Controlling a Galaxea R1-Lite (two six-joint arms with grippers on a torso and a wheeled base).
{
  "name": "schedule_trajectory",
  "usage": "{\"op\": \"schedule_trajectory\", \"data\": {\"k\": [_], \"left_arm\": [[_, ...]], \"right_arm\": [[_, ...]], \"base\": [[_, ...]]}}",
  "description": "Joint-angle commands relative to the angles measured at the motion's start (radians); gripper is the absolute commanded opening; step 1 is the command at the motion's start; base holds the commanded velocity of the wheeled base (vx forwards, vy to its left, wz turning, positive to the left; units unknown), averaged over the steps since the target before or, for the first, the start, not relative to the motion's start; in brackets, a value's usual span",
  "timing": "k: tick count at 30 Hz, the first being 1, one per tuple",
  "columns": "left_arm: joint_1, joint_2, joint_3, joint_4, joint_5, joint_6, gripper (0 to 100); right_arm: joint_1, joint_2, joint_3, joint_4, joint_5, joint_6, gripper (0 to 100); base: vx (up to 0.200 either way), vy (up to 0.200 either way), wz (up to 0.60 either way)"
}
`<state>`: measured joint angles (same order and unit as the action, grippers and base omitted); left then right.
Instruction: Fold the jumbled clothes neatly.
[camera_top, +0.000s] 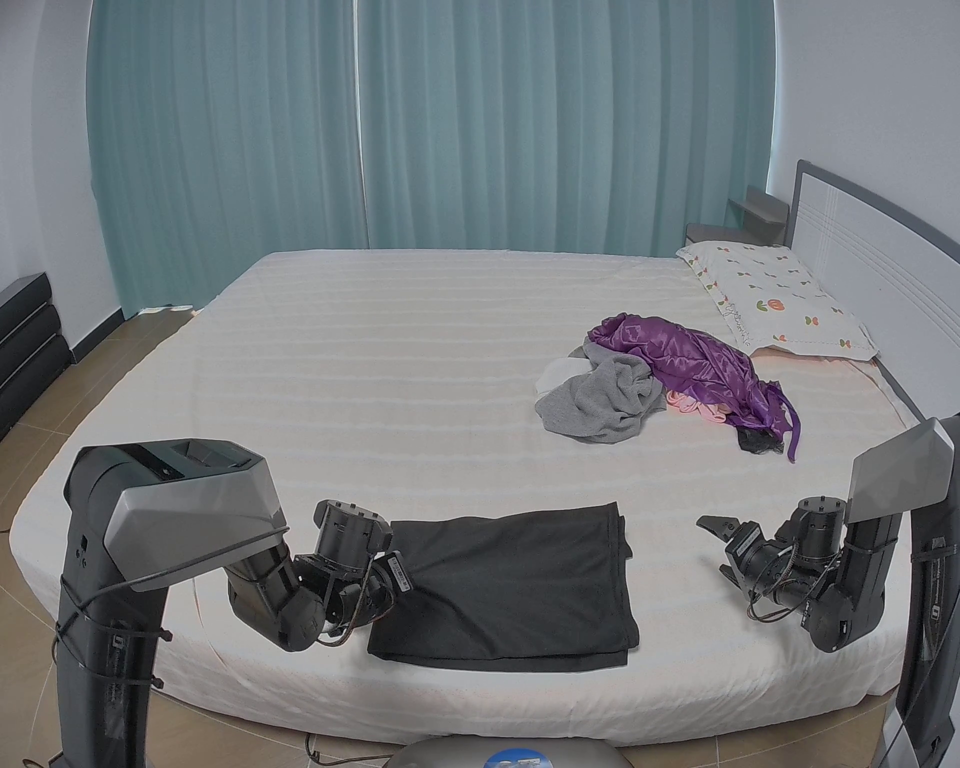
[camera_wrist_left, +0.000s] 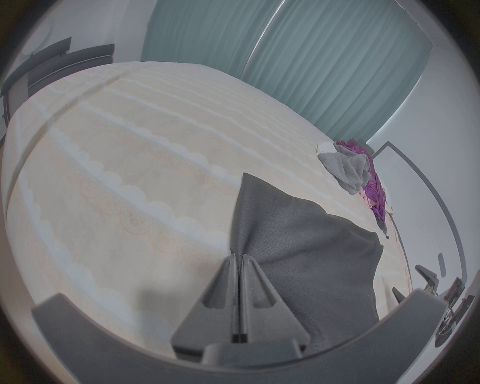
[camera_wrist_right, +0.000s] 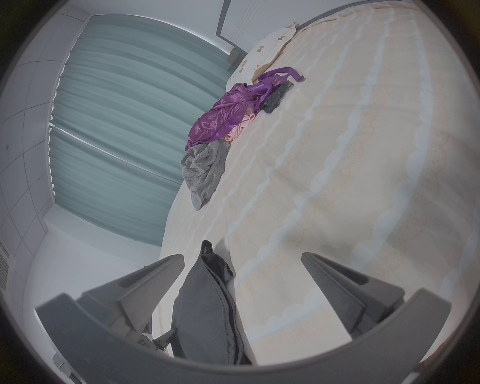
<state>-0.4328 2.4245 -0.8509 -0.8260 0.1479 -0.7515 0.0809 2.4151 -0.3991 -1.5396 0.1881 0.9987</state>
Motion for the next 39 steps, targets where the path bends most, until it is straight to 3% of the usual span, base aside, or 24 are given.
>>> {"op": "schedule_trajectory", "data": {"k": [1,20,39], "left_arm": [[0.0,-0.004,0.001,-0.001,0.001,-0.016,0],[0.006,-0.007,0.01,-0.033,0.007,-0.086,0],[0.029,-0.035,0.027,-0.033,0.036,-0.089,0]], "right_arm": [[0.0,0.004,0.003,-0.001,0.001,-0.005,100],[0.0,0.006,0.006,-0.002,0.002,-0.011,100],[0.0,0.006,0.008,-0.001,0.002,-0.011,100]], "base": [[0.0,0.0,0.0],[0.0,0.0,0.0],[0.0,0.2,0.0]]}}
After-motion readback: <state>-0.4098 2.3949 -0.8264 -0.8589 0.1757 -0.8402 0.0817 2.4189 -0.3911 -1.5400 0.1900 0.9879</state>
